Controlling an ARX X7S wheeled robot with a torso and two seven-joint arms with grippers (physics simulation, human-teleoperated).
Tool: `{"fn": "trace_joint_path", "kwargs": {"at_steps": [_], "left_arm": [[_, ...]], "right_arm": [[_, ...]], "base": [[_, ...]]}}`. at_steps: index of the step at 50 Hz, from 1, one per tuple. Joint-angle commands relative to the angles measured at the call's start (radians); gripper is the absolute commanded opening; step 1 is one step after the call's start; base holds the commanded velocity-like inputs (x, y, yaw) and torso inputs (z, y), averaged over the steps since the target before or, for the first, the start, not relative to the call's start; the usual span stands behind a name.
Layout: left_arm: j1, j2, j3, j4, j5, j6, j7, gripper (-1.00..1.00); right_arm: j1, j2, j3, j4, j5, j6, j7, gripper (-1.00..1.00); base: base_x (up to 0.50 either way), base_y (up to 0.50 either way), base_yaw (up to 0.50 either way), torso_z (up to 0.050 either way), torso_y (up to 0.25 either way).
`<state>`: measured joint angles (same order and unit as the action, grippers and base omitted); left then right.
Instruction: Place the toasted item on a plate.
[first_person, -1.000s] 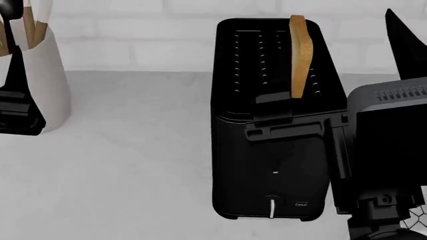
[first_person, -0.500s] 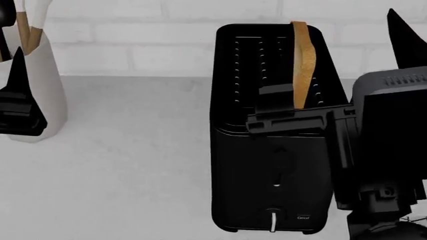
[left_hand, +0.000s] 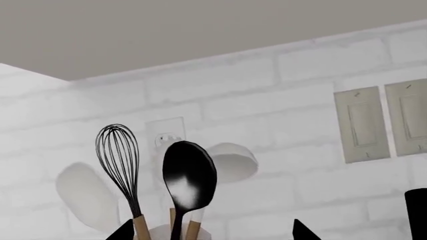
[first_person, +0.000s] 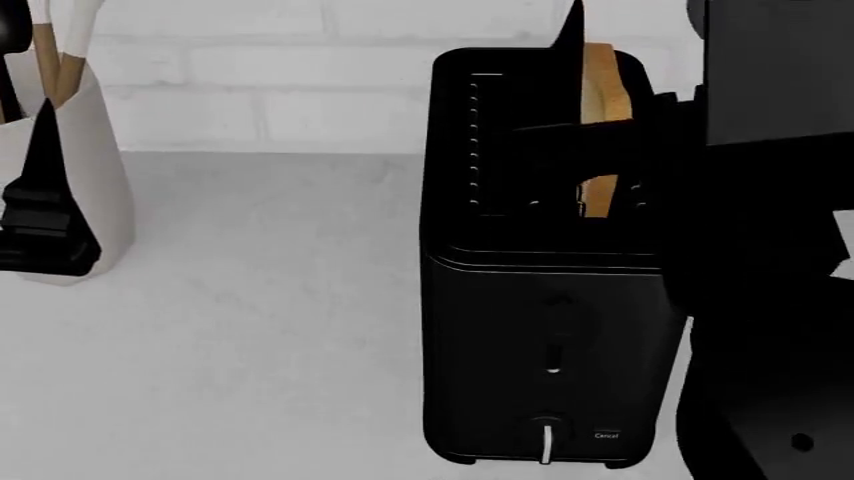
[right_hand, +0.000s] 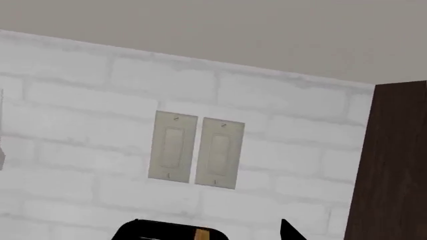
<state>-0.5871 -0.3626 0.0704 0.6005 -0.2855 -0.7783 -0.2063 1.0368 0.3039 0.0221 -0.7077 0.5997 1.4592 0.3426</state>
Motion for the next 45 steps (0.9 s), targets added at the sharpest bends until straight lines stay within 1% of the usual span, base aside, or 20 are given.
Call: {"fn": "trace_joint_path", "kwargs": {"at_steps": [1, 5, 8, 9, 10, 11, 12, 15, 19, 26, 33, 45], "left_arm": [[0.002, 0.002, 0.01, -0.011, 0.002, 0.011, -0.001, 1.0], [0.004, 0.007, 0.014, -0.022, 0.003, 0.026, -0.001, 1.0], [0.002, 0.009, 0.019, -0.029, 0.003, 0.032, 0.0, 1.0], [0.003, 0.008, 0.019, -0.029, 0.003, 0.033, 0.0, 1.0], [0.003, 0.009, 0.016, -0.03, 0.002, 0.036, -0.001, 1.0], [0.004, 0.009, 0.016, -0.03, 0.002, 0.037, -0.001, 1.0], [0.006, 0.01, 0.015, -0.033, 0.002, 0.041, -0.001, 1.0], [0.006, 0.008, 0.015, -0.032, 0.0, 0.04, 0.0, 1.0], [0.003, 0.006, 0.012, -0.029, -0.004, 0.037, 0.0, 1.0], [-0.003, 0.005, 0.014, -0.031, -0.005, 0.037, -0.002, 1.0], [0.003, 0.004, 0.016, -0.034, -0.005, 0.043, -0.004, 1.0], [0.007, 0.004, 0.021, -0.037, -0.009, 0.046, -0.004, 1.0]], "right_arm": [[0.181, 0.044, -0.004, 0.199, 0.442, 0.109, 0.342, 1.0], [0.238, 0.062, -0.048, 0.274, 0.52, 0.1, 0.416, 1.0], [0.268, 0.055, -0.051, 0.357, 0.632, 0.105, 0.5, 1.0], [0.268, 0.048, -0.031, 0.39, 0.682, 0.106, 0.565, 1.0], [0.276, 0.059, -0.053, 0.412, 0.735, 0.106, 0.582, 1.0], [0.272, 0.051, -0.039, 0.427, 0.778, 0.1, 0.615, 1.0], [0.284, 0.061, -0.051, 0.449, 0.811, 0.104, 0.667, 1.0], [0.304, 0.07, -0.069, 0.503, 0.917, 0.101, 0.754, 1.0], [0.339, 0.088, -0.108, 0.559, 1.013, 0.088, 0.839, 1.0], [0.362, 0.103, -0.168, 0.628, 1.063, 0.065, 0.858, 1.0], [0.361, 0.113, -0.194, 0.652, 1.052, 0.038, 0.848, 1.0], [0.313, 0.134, -0.227, 0.661, 0.997, -0.001, 0.772, 1.0]], "base": [[0.0, 0.0, 0.0, 0.0, 0.0], [0.0, 0.0, 0.0, 0.0, 0.0], [0.0, 0.0, 0.0, 0.0, 0.0], [0.0, 0.0, 0.0, 0.0, 0.0], [0.0, 0.0, 0.0, 0.0, 0.0], [0.0, 0.0, 0.0, 0.0, 0.0], [0.0, 0.0, 0.0, 0.0, 0.0], [0.0, 0.0, 0.0, 0.0, 0.0], [0.0, 0.0, 0.0, 0.0, 0.0], [0.0, 0.0, 0.0, 0.0, 0.0], [0.0, 0.0, 0.0, 0.0, 0.0], [0.0, 0.0, 0.0, 0.0, 0.0]]}}
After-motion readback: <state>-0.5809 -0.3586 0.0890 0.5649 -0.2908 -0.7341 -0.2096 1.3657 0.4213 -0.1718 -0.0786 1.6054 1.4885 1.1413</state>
